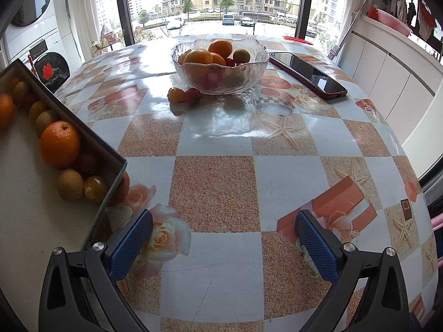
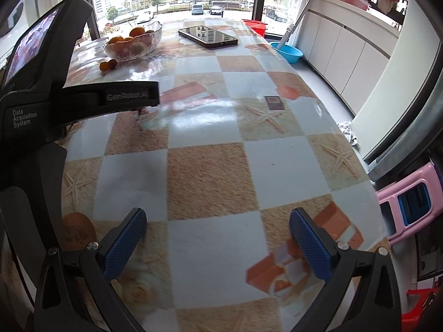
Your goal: Organize fruits
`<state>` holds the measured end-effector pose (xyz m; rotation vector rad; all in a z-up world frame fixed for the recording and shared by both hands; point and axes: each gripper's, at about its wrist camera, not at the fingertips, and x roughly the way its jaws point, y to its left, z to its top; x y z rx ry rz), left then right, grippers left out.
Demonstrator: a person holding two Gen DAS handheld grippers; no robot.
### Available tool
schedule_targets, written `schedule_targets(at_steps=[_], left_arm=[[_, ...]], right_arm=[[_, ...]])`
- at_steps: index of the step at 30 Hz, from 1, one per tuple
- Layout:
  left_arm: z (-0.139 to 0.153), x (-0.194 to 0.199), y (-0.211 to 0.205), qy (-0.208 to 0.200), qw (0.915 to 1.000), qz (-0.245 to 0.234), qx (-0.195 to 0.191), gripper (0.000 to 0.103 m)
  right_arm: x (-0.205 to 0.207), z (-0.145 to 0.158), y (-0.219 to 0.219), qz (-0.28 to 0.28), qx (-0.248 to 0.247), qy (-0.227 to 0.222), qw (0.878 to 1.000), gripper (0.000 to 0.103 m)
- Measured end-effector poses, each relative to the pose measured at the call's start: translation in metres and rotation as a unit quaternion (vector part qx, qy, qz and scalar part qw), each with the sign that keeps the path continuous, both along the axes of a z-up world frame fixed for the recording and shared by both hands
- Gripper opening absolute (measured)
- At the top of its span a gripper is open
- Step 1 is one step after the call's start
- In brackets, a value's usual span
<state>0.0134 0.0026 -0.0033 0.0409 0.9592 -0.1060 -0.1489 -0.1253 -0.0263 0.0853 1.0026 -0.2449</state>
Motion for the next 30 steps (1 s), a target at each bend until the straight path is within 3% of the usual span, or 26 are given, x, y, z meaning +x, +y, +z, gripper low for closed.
schedule_targets(at_steps=[30], left_arm=[[-0.0003,-0.0001,0.0004,-0.001,1.0,0.0,0.001,0.103]], right_arm=[[-0.0028,0.0,0.0085,-0.002,-0.001,-0.023,1.0,0.103]])
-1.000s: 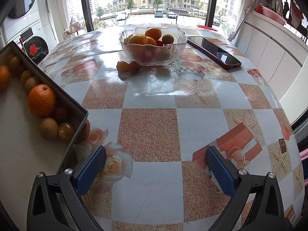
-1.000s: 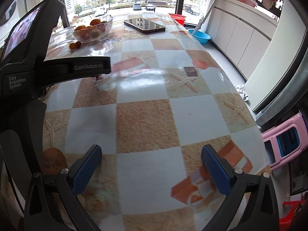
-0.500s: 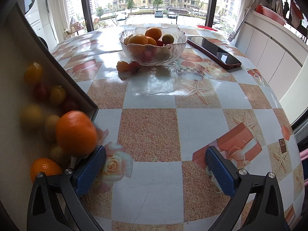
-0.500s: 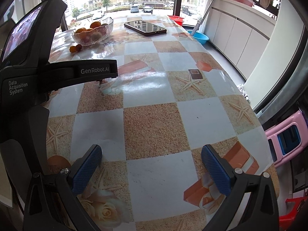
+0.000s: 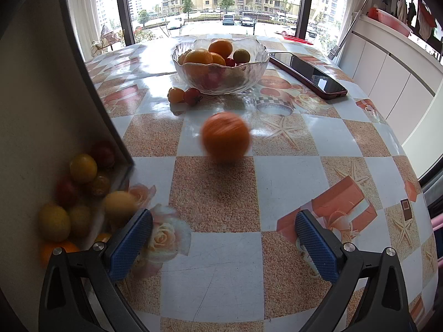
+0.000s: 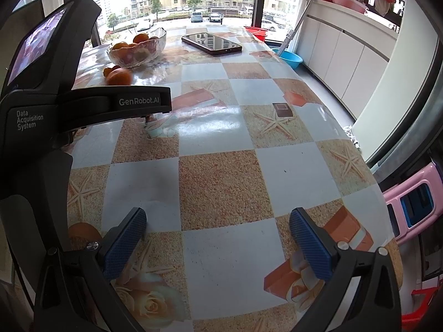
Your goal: Organize fruits
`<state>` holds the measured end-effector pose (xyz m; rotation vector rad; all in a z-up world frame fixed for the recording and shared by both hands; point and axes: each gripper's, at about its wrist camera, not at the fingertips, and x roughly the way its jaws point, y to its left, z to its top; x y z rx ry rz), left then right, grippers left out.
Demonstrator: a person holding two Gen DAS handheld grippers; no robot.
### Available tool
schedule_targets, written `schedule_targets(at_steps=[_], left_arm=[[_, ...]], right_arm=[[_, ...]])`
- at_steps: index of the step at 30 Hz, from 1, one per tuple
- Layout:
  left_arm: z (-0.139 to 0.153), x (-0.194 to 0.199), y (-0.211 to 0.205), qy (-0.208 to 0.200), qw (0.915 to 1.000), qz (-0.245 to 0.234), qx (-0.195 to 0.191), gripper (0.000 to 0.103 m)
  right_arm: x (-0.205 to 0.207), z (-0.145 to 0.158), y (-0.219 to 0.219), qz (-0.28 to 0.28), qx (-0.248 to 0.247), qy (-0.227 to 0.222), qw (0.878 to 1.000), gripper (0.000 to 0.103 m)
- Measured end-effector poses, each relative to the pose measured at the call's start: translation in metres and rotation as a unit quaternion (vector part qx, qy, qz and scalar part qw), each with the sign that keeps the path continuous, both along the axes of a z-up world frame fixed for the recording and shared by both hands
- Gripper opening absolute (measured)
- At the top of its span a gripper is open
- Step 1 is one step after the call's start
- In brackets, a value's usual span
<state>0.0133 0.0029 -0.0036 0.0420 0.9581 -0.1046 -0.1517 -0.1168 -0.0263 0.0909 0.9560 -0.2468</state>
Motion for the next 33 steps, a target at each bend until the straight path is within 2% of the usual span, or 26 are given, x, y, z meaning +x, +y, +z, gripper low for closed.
schedule_targets(at_steps=[33], left_arm=[[0.0,0.0,0.0001,0.0,1.0,0.0,0.0,0.103]], right_arm=[[-0.0043,0.0006,0.0005,0.009,-0.002,-0.014,1.0,0.103]])
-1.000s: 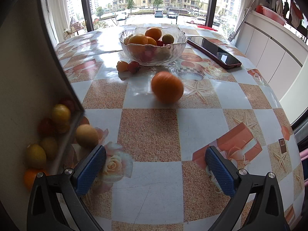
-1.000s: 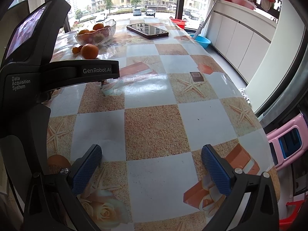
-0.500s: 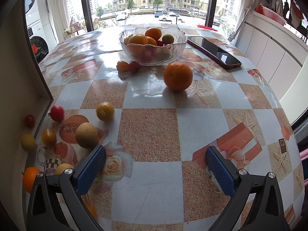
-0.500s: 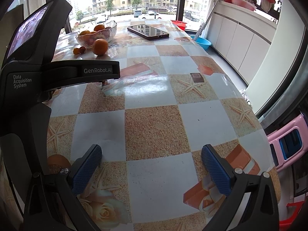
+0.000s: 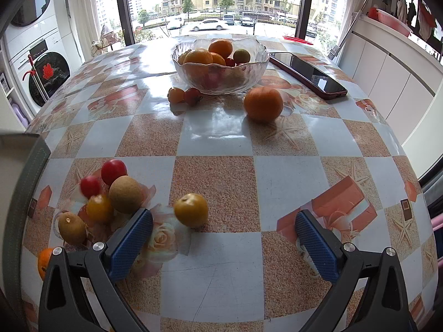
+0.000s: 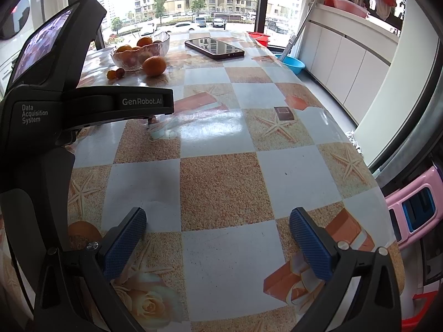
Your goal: Organize fruits
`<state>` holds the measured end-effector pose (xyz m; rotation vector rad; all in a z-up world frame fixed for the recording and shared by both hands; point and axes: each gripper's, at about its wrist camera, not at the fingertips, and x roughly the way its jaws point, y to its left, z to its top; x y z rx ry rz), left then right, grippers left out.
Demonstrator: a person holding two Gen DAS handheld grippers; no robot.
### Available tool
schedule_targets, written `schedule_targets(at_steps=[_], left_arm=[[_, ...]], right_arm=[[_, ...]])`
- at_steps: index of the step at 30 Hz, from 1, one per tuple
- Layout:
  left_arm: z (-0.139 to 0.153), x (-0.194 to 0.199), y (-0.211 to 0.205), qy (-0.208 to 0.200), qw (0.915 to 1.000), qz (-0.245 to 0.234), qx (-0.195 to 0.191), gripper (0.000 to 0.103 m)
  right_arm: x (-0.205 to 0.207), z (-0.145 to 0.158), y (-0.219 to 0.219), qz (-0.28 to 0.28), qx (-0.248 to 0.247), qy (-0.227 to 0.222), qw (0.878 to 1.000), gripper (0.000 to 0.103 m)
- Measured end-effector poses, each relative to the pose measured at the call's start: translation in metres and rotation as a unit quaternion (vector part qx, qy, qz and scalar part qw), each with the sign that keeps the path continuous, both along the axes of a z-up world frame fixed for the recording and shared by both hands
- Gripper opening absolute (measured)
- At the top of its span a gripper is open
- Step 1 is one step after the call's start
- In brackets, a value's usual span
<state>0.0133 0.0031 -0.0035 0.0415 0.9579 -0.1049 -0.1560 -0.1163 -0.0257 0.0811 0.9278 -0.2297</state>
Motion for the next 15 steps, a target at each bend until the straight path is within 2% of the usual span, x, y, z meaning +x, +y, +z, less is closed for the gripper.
schedule_targets(at_steps=[15], left_arm=[[0.0,0.0,0.0,0.0,1.0,0.0,0.0,0.103]], right_arm=[[-0.0016,-0.0003,0.0008,0.002,0.0,-0.004,1.0,0.103]])
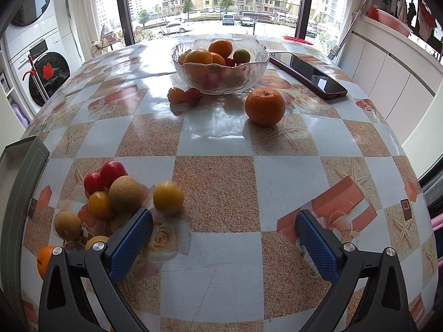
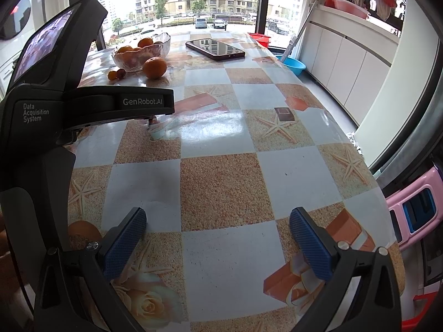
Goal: Organize fruits
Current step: 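Move both grippers toward the scattered fruits, then grasp the orange with the left gripper while the right grasps a yellow apricot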
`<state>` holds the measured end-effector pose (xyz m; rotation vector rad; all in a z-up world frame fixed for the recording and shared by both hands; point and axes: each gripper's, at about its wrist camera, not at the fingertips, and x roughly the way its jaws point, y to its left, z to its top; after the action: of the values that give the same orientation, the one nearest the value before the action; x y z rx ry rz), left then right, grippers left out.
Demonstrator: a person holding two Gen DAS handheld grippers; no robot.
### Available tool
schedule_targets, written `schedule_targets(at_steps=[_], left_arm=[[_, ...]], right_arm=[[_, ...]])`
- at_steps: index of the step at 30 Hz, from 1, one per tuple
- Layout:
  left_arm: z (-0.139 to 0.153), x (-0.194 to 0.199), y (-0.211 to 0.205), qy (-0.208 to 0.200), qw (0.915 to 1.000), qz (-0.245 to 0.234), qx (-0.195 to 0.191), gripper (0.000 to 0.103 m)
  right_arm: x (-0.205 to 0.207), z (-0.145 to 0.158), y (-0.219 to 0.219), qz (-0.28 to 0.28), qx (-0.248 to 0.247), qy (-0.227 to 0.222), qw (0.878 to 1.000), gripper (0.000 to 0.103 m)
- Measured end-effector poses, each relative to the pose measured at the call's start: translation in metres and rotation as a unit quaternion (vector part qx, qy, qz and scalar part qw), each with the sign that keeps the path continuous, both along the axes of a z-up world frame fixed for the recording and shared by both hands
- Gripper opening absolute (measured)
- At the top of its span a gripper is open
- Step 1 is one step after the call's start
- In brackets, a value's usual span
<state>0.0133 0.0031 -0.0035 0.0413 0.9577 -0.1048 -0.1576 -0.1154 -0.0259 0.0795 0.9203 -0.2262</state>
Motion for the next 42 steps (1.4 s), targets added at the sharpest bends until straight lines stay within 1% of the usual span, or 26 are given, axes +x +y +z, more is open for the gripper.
schedule_targets(at_steps=[12,13,15,17,19,21,24,27,30,32,34,38,39,41,42], left_arm=[[0.0,0.0,0.0,0.001,1.0,-0.002,0.001,0.103],[0.001,0.0,0.0,0.003,0.9999,-0.01,0.002,0.103],[0.003,-0.002,0.003,0.02,0.9994,-0.03,0.001,0.103],[0.013,-0.01,0.014,0.021,0.9991,-0.033,-0.017,0.103],[0.03,-0.022,0.029,0.005,0.9986,-0.039,-0.035,0.103],[0.045,-0.034,0.048,-0.015,0.9986,-0.038,-0.035,0.103],[0.055,-0.051,0.082,-0.032,0.9988,-0.03,-0.023,0.103],[0.048,-0.06,0.114,-0.025,0.9995,-0.019,-0.009,0.103],[0.034,-0.06,0.136,-0.01,0.9999,-0.007,0.01,0.103],[0.029,-0.059,0.146,0.005,1.0,0.002,0.005,0.103],[0.024,-0.055,0.155,0.016,0.9998,0.009,-0.012,0.103],[0.012,-0.044,0.164,0.037,0.9989,0.021,-0.02,0.103],[0.01,-0.042,0.162,0.041,0.9989,0.021,-0.013,0.103],[0.008,-0.043,0.156,0.033,0.9993,0.013,0.009,0.103],[0.007,-0.043,0.155,0.028,0.9995,0.012,0.007,0.103]], right_arm=[[-0.001,0.0,0.0,0.0,0.0,-0.004,1.0,0.103],[-0.001,0.0,0.0,0.0,0.0,-0.004,1.0,0.103],[-0.001,0.0,0.0,0.0,0.0,-0.004,1.0,0.103],[-0.001,0.0,0.0,-0.001,0.0,-0.004,1.0,0.103],[0.0,0.0,0.0,0.0,0.001,-0.002,1.0,0.103],[0.0,0.001,0.0,0.001,0.002,0.001,1.0,0.103],[0.004,0.002,-0.001,0.005,0.004,0.016,1.0,0.103],[0.012,0.004,-0.001,0.006,0.012,0.043,0.999,0.103],[0.02,0.008,0.006,0.026,0.04,0.045,0.998,0.103],[0.029,0.011,0.016,0.045,0.049,0.045,0.997,0.103],[0.037,0.014,0.026,0.062,0.05,0.043,0.996,0.103],[0.058,0.019,0.042,0.088,0.056,0.042,0.994,0.103],[0.065,0.02,0.045,0.092,0.057,0.043,0.993,0.103],[0.082,0.02,0.051,0.099,0.057,0.045,0.992,0.103],[0.088,0.02,0.052,0.101,0.057,0.047,0.992,0.103]])
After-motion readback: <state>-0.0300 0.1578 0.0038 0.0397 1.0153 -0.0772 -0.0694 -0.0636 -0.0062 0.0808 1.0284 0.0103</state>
